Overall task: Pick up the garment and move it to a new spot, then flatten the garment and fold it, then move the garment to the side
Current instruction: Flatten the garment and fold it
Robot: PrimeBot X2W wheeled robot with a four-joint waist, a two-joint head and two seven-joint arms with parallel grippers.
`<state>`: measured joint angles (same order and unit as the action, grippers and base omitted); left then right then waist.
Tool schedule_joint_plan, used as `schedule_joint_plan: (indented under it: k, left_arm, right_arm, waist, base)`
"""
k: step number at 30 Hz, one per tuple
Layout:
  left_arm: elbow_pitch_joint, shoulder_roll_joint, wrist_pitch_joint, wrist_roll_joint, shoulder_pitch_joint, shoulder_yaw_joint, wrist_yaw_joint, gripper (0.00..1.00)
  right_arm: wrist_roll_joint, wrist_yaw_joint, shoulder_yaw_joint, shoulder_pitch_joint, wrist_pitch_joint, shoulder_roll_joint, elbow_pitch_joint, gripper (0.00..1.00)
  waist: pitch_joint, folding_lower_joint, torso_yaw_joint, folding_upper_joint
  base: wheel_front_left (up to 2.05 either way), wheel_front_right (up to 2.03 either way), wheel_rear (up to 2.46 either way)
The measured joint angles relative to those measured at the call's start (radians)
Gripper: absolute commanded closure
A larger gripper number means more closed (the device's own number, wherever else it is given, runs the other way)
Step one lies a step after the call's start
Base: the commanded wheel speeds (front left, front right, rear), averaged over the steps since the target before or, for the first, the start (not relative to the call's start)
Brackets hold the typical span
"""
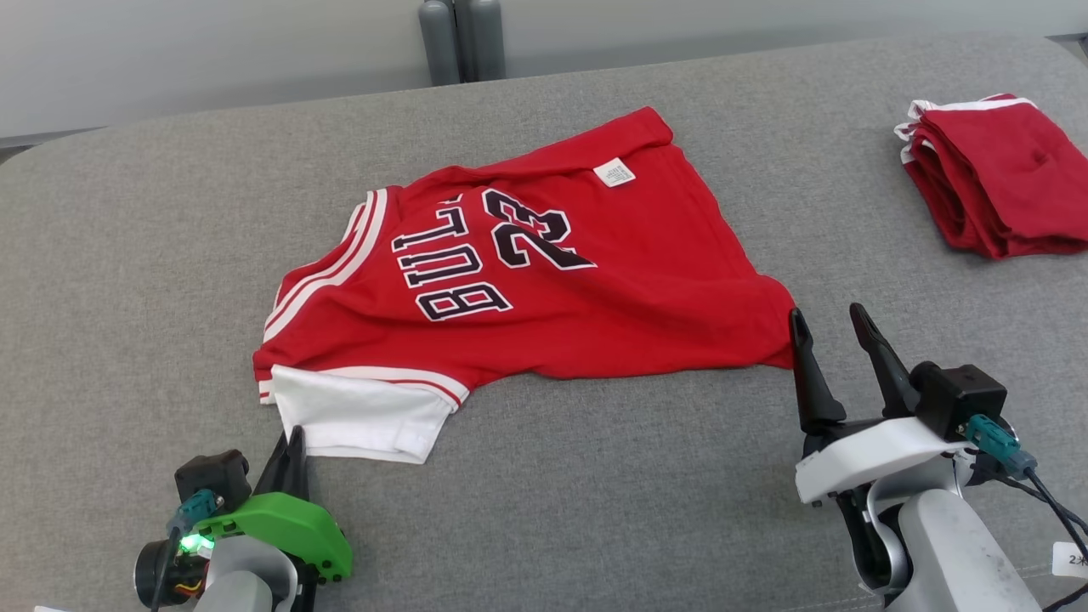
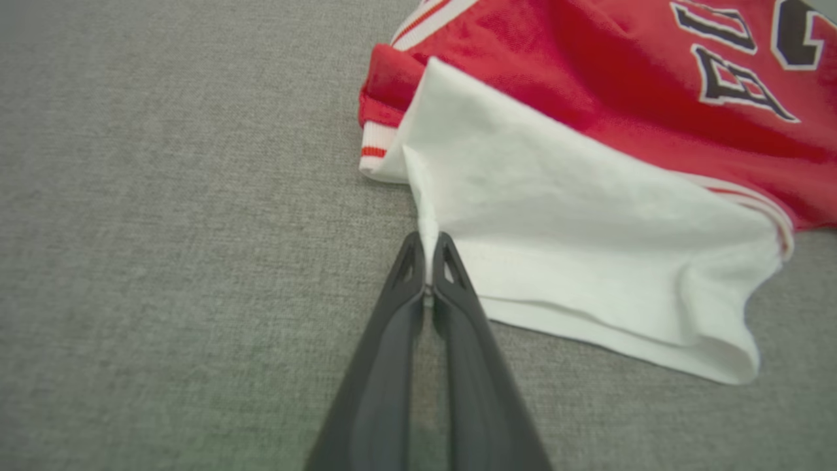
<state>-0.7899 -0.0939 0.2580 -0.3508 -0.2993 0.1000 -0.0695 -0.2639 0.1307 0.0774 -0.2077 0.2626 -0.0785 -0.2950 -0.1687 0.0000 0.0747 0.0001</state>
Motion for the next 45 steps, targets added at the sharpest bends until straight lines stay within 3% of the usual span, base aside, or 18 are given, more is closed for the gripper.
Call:
schedule_joint_plan:
  k: [6, 14, 21, 38, 39, 40, 41, 42, 45]
  left_arm:
    - [0.045, 0.002, 0.003, 0.004, 0.014, -0.002, -0.010, 1.00]
    - [0.396, 0.010, 0.004, 0.063, 0.154, -0.091, 0.000, 1.00]
    - [0.577, 0.027, 0.004, 0.099, 0.293, -0.092, -0.008, 1.00]
    - [0.613, 0.042, 0.004, 0.087, 0.347, -0.065, 0.008, 1.00]
    - [0.611, 0.042, 0.004, 0.086, 0.347, -0.065, 0.008, 1.00]
    - [0.610, 0.042, 0.004, 0.085, 0.346, -0.064, 0.008, 1.00]
    - [0.608, 0.042, 0.004, 0.082, 0.346, -0.064, 0.008, 1.00]
    - [0.607, 0.042, 0.004, 0.081, 0.345, -0.064, 0.009, 1.00]
    - [0.606, 0.043, 0.004, 0.080, 0.344, -0.066, 0.010, 1.00]
  right_arm:
    - [0.003, 0.000, -0.031, 0.023, 0.000, -0.002, -0.020, 0.00]
    - [0.023, 0.000, -0.089, 0.061, -0.011, 0.002, -0.093, 0.00]
    - [0.025, 0.000, -0.103, 0.083, -0.065, 0.007, -0.138, 0.00]
    - [0.076, 0.000, -0.120, -0.011, -0.155, 0.026, -0.329, 0.00]
    - [0.074, 0.000, -0.111, -0.018, -0.157, 0.026, -0.340, 0.06]
    - [0.067, 0.000, -0.095, -0.026, -0.160, 0.026, -0.350, 0.21]
    - [0.056, -0.001, -0.080, -0.032, -0.160, 0.025, -0.359, 0.50]
    - [0.049, -0.001, -0.065, -0.038, -0.162, 0.025, -0.367, 0.66]
    - [0.033, 0.000, -0.041, -0.051, -0.170, 0.026, -0.387, 1.00]
  waist:
    - [0.015, 0.0000, -0.013, 0.0000]
    - [0.038, 0.0000, -0.061, 0.0000]
    - [0.058, 0.0000, -0.112, -0.0001]
    - [0.048, 0.0000, -0.181, 0.0000]
    - [0.048, 0.0000, -0.182, 0.0000]
    - [0.048, 0.0000, -0.182, 0.0000]
    - [0.048, 0.0000, -0.182, 0.0000]
    - [0.048, 0.0000, -0.181, 0.0000]
    - [0.048, 0.0000, -0.177, 0.0000]
  base:
    - [0.00, 0.00, 0.00]
    - [0.00, 0.00, 0.00]
    - [0.00, 0.00, 0.00]
    - [0.00, 0.00, 0.00]
    - [0.00, 0.00, 0.00]
    - [0.00, 0.00, 0.00]
    - [0.00, 0.00, 0.00]
    - [0.00, 0.00, 0.00]
    - [0.00, 0.00, 0.00]
